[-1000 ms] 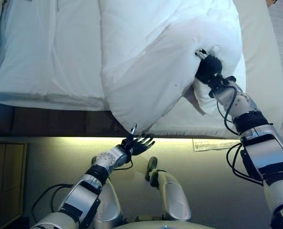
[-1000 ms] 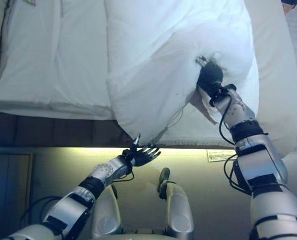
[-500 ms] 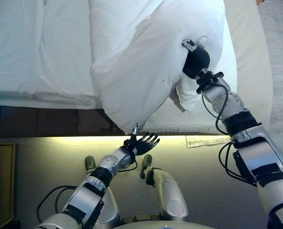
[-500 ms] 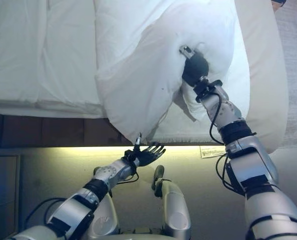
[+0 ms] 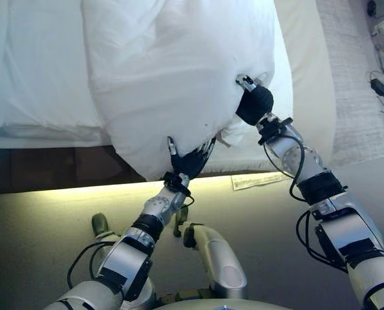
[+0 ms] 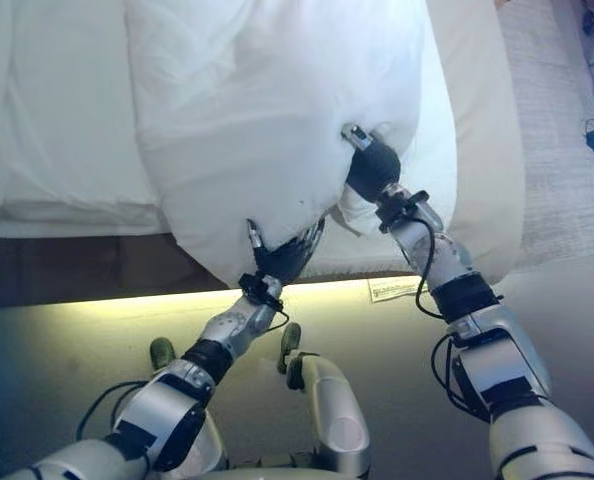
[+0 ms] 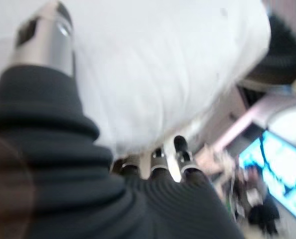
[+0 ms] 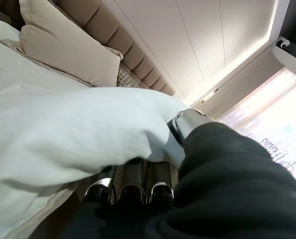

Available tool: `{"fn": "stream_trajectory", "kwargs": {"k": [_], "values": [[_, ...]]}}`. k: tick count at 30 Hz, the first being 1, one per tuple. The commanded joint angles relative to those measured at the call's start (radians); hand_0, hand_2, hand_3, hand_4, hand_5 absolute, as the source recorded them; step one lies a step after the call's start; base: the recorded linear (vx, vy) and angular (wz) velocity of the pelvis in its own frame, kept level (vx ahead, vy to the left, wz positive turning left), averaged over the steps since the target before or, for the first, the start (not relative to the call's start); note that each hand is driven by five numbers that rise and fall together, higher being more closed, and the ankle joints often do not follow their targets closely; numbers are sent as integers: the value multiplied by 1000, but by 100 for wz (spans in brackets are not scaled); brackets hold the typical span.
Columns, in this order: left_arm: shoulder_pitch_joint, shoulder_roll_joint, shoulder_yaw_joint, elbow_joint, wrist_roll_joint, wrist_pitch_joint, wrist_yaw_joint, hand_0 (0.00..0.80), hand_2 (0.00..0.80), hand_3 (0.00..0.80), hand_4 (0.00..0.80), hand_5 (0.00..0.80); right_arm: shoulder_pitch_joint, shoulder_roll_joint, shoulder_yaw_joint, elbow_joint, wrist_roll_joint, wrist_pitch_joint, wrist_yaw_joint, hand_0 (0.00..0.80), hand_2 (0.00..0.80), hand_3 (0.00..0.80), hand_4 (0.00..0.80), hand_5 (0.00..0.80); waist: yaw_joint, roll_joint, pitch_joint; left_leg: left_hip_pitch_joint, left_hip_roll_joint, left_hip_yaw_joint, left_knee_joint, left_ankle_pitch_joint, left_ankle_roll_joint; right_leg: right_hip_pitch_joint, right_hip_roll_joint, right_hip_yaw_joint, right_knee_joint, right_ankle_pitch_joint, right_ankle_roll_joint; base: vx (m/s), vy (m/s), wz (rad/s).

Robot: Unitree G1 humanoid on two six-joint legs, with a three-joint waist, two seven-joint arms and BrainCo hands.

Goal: Make the bed neatly

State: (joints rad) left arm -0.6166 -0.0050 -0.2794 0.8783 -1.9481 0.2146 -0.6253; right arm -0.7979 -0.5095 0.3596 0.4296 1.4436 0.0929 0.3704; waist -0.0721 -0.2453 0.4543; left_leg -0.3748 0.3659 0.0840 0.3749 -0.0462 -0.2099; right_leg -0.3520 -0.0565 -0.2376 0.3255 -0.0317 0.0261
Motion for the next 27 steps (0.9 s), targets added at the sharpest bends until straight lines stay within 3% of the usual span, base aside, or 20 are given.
{"fn": "stream_trajectory", "kwargs": {"k": [1, 7, 13, 22, 26, 27], "values": [[-65, -84, 7, -83, -24, -54, -123, 0, 0, 0, 0, 0, 23, 47, -92, -244, 34, -16, 140, 800, 800, 800, 800, 800, -14, -59, -66, -35, 18, 9, 42, -39, 24, 23, -30, 27, -10, -42, 63, 0, 0, 0], [-116, -64, 64, -98, -24, -127, -203, 0, 0, 0, 0, 0, 77, 50, -107, -318, 30, 16, 161, 800, 800, 800, 800, 800, -17, -91, -67, -49, 36, 1, 45, -42, 17, 29, -17, 12, -16, -47, 62, -2, -20, 1], [-109, -60, 108, -144, -24, -264, -212, 0, 0, 0, 0, 0, 119, 71, -127, -339, 31, 26, 166, 800, 800, 800, 800, 800, -8, -104, -70, -40, 43, -7, 30, -46, 13, 58, -6, -3, -40, -52, 62, 3, -4, 3], [-11, -46, 194, -239, -24, -470, -87, 0, 0, 0, 0, 0, 173, 103, -141, -231, 18, 53, 145, 800, 800, 800, 800, 800, 37, -62, -87, 23, 11, -17, -24, -39, 15, 136, -23, -12, -87, -58, 69, 24, 52, 10], [30, -18, 249, -268, -24, -485, -54, 0, 0, 0, 0, 0, 207, 95, -146, -170, 2, 83, 139, 800, 800, 800, 800, 800, 64, -35, -108, 76, -12, -26, -54, -36, 17, 195, -48, -22, -112, -58, 81, 49, 124, 10], [38, -11, 261, -276, -24, -486, -41, 0, 0, 0, 0, 0, 221, 96, -152, -162, 0, 88, 135, 800, 800, 800, 800, 800, 72, -33, -109, 80, -20, -18, -60, -12, 23, 204, -58, -34, -122, -41, 77, 2, 123, 15]]}}
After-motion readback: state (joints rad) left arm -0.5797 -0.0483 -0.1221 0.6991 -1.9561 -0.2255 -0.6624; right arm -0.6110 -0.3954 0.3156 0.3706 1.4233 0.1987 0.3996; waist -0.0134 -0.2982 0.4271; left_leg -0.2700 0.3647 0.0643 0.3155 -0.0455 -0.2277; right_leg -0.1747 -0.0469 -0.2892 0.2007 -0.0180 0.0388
